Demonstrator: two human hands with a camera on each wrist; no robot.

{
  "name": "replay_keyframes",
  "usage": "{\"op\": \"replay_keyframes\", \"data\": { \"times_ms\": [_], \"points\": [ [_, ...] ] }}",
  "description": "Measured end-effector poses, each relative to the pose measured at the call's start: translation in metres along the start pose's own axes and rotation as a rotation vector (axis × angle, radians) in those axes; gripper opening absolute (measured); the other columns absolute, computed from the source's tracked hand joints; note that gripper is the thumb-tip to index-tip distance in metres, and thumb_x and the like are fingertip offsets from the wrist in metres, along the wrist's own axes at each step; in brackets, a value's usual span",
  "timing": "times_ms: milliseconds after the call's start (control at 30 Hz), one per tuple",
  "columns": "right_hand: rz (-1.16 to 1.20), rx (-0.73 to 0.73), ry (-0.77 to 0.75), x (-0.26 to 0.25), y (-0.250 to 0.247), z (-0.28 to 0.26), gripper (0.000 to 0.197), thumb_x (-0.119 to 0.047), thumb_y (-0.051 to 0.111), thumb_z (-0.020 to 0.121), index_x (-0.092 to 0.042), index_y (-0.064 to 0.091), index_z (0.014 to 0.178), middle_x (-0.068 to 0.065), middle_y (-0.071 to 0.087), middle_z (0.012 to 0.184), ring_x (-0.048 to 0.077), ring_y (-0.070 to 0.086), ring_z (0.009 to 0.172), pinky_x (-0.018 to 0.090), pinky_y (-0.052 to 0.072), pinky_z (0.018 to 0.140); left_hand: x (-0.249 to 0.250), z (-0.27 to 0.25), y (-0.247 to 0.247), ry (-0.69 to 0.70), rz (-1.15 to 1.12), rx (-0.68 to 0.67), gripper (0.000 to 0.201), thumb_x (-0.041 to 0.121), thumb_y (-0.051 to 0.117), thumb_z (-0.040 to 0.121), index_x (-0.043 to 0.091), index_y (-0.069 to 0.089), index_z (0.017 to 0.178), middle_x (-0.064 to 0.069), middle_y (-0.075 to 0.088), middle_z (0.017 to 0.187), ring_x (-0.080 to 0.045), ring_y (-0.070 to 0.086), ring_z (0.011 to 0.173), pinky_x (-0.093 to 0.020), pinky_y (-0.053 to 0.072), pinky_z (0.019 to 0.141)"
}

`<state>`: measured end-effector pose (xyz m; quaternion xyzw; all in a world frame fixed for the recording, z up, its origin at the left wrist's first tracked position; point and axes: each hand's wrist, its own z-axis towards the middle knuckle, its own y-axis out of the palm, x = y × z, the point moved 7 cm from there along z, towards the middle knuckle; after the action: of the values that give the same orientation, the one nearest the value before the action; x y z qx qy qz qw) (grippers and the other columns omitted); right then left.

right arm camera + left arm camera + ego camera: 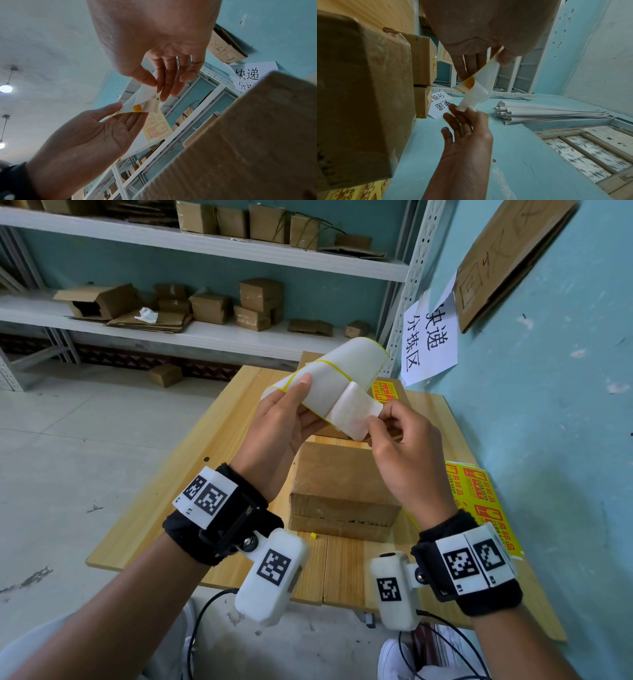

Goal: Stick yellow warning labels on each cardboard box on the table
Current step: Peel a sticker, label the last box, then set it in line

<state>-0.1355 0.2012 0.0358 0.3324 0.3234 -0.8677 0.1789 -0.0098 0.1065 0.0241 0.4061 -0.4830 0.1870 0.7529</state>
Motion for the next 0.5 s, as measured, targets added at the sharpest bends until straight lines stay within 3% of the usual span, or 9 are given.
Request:
{"op": "replay_keyframes", "data": {
  "times_ms": [200,367,500],
  "points": [
    [-0.020,-0.008,0.021,0.0051,0.0006,0.0004,0.020,-0.011,0.057,0.091,-0.007,0.054,0.073,0.000,0.056,0.064,0.009,0.048,0.059,0.016,0.034,0.051,0.0013,0.0016,-0.0031,0.008,-0.008,0.008,0.030,0.023,0.038,0.104,0.006,0.054,0.123,-0.011,0.068,0.115,-0.025,0.065,0.111,-0.042,0.049,0.100],
    [-0.041,-0.009,0.039,0.0086,0.0006,0.0005,0.019,-0.012,0.057,0.091,-0.006,0.056,0.073,-0.002,0.056,0.064,0.008,0.047,0.059,0.015,0.033,0.050,0.0021,0.0026,-0.0066,0.007,-0.012,0.035,0.037,0.024,0.039,0.104,0.001,0.049,0.131,-0.017,0.065,0.124,-0.028,0.064,0.114,-0.044,0.049,0.101],
    [-0.064,-0.008,0.050,0.0101,-0.0004,0.0007,0.019,-0.014,0.058,0.090,-0.008,0.055,0.072,-0.004,0.054,0.063,0.006,0.048,0.058,0.013,0.034,0.049,0.0038,0.0029,-0.0073,0.014,-0.025,0.022,0.031,0.023,0.039,0.104,0.006,0.053,0.126,-0.011,0.068,0.115,-0.024,0.066,0.107,-0.040,0.051,0.097]
  ]
}}
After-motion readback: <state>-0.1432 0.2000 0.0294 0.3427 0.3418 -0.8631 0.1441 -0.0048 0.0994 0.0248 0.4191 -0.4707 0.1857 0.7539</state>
